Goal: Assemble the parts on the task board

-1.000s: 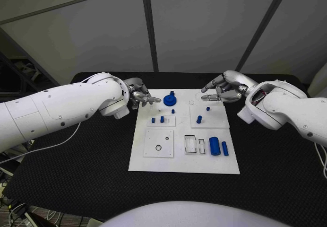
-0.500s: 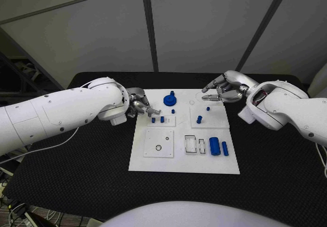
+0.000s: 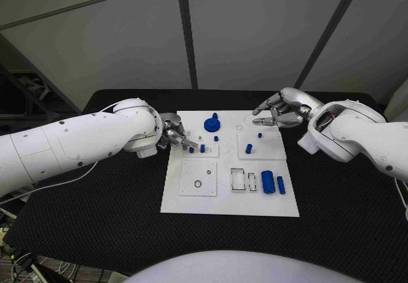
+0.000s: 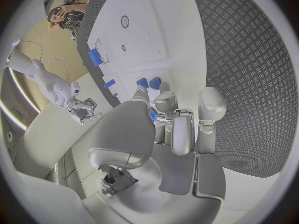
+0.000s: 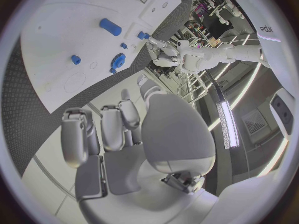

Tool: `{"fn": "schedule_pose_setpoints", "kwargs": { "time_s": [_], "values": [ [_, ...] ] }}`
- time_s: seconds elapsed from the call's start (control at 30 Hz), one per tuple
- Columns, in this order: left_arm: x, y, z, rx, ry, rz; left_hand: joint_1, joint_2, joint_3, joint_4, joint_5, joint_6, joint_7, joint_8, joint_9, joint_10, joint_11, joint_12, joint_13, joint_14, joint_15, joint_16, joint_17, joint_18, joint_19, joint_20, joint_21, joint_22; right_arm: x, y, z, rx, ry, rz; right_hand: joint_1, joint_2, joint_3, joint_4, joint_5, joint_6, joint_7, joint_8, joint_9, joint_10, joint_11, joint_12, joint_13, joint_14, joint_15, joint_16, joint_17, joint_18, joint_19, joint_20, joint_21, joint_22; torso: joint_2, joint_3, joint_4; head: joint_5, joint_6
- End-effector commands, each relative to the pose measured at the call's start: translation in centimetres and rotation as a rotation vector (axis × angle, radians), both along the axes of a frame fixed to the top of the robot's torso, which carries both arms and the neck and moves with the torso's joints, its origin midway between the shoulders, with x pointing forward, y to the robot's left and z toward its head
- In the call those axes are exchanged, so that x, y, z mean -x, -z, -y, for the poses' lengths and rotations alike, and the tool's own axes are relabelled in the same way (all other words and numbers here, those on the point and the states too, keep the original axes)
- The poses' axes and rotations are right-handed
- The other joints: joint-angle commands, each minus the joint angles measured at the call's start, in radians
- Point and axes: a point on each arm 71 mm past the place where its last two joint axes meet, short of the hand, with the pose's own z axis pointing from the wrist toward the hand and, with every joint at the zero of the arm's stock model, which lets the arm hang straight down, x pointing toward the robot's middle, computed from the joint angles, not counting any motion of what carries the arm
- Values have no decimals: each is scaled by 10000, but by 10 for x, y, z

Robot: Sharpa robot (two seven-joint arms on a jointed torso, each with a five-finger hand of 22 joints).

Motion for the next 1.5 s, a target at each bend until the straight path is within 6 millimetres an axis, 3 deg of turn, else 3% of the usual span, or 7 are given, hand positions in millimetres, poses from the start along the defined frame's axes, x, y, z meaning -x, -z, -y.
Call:
{"fn": "schedule_pose_setpoints", "kwargs": {
  "time_s": [0.03, 0.3, 0.37, 0.47, 1.1, 1.3, 1.5],
  "values": [
    [-1, 0, 1, -297, 90, 43, 30, 126, -81, -23, 72, 74, 7, 50, 25, 314, -72, 26, 167, 723, -70, 38, 1177, -28, 81, -20, 65, 16, 0, -2, -1, -15, -71, 88, -23, 86, -13, 43, 31, 50, 5, 3, 10, 30, -22, 58, 1, 316, -34, -57, 8, 87, 496, -61, -58, 1761, 0, -5, 1, -4, -7],
    [-2, 2, 7, -285, 252, -9, 203, 187, -134, -75, 191, 37, 1, 89, 75, 292, -78, 27, 169, 716, -77, 29, 1162, -27, 74, -32, 66, 35, 0, -2, -2, -16, -90, 84, -23, 86, -13, 43, 31, 50, 5, 3, 10, 30, -22, 58, 1, 316, -34, -57, 8, 87, 496, -61, -58, 1761, 1, -5, -4, 0, -41],
    [-2, 3, 9, -296, 282, -36, 370, 226, -202, -95, 725, -10, -2, 120, 117, 264, -79, 30, 168, 710, -82, 21, 1152, -28, 63, -41, 68, 56, 0, -2, -2, -15, -93, 83, -23, 86, -13, 43, 31, 50, 5, 3, 10, 30, -22, 58, 1, 316, -34, -57, 8, 87, 496, -61, -58, 1761, 1, -6, 4, -8, -59],
    [-3, 4, 10, -302, 290, -52, 435, 245, -243, -95, 878, -26, -6, 136, 134, 254, -82, 38, 168, 709, -83, 21, 1153, -28, 56, -42, 64, 65, 0, -2, -2, -15, -96, 83, -23, 86, -13, 43, 31, 50, 5, 3, 10, 30, -22, 58, 1, 316, -34, -57, 8, 87, 496, -61, -58, 1761, -2, -4, 4, -11, -69],
    [-3, 7, 13, -463, 409, -281, 836, 387, -279, -220, 1068, -68, -29, 188, 184, 226, -99, 91, 166, 712, -94, 32, 1178, -30, 43, -49, 79, 106, 0, -1, -3, -8, -113, 74, -23, 86, -13, 43, 31, 50, 5, 3, 10, 30, -22, 58, 1, 316, -34, -57, 8, 87, 496, -61, -58, 1761, -7, -1, 1, -15, -102],
    [-4, 7, 14, -434, 400, -244, 1563, 699, -74, -627, 1231, -117, -83, 219, 213, 203, -144, 135, 149, 716, -129, 45, 1203, -30, 41, -78, 100, 147, 0, -1, -3, -7, -114, 73, -23, 86, -13, 43, 31, 50, 5, 3, 10, 30, -22, 58, 1, 316, -34, -57, 8, 87, 496, -61, -58, 1761, -8, 2, -5, -20, -127],
    [-2, 8, 14, -488, 542, -375, 1692, 637, -143, -773, 1207, -111, -75, 239, 220, 205, -138, 162, 138, 730, -127, 82, 1267, -37, 39, -83, 112, 168, 0, -1, -3, 1, -116, 60, -23, 86, -13, 43, 31, 50, 5, 3, 10, 30, -22, 58, 1, 316, -34, -57, 8, 87, 496, -61, -58, 1761, -5, -2, 5, -30, -135]
  ]
}}
